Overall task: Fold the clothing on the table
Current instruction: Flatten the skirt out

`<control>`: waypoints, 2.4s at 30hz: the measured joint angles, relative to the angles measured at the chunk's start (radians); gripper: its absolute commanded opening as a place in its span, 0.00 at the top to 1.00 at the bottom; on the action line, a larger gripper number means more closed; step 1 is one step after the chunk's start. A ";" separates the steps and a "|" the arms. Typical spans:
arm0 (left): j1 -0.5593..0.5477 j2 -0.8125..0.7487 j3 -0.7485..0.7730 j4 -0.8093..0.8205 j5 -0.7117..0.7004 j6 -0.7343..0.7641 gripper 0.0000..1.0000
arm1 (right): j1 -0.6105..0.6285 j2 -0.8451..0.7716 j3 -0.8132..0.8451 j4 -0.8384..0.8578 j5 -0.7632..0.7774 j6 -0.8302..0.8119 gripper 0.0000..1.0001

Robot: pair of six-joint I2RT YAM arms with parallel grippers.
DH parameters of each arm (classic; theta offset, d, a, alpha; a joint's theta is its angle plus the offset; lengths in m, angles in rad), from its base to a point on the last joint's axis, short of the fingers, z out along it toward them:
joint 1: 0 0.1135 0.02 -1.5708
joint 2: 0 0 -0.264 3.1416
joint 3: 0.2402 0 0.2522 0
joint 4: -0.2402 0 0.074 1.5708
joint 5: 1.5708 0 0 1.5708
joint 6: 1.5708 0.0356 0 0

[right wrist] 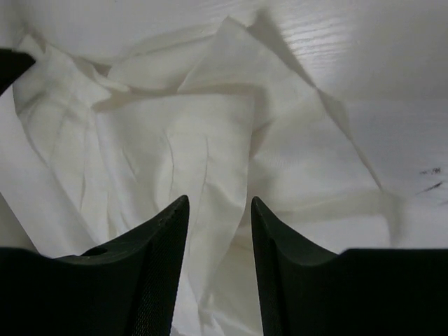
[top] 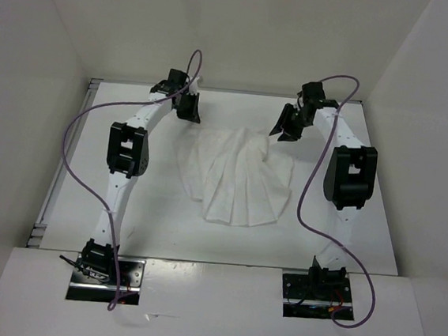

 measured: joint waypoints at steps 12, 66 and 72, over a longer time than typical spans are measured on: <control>-0.030 -0.230 -0.390 0.084 -0.013 -0.003 1.00 | -0.016 0.229 0.087 0.058 -0.023 0.021 0.66; -0.018 -0.289 -0.529 0.190 -0.008 -0.030 1.00 | 0.005 0.183 -0.131 0.192 -0.281 0.016 1.00; 0.037 -0.383 -0.536 0.136 0.069 -0.061 1.00 | -0.020 0.028 -0.049 0.055 -0.149 -0.002 1.00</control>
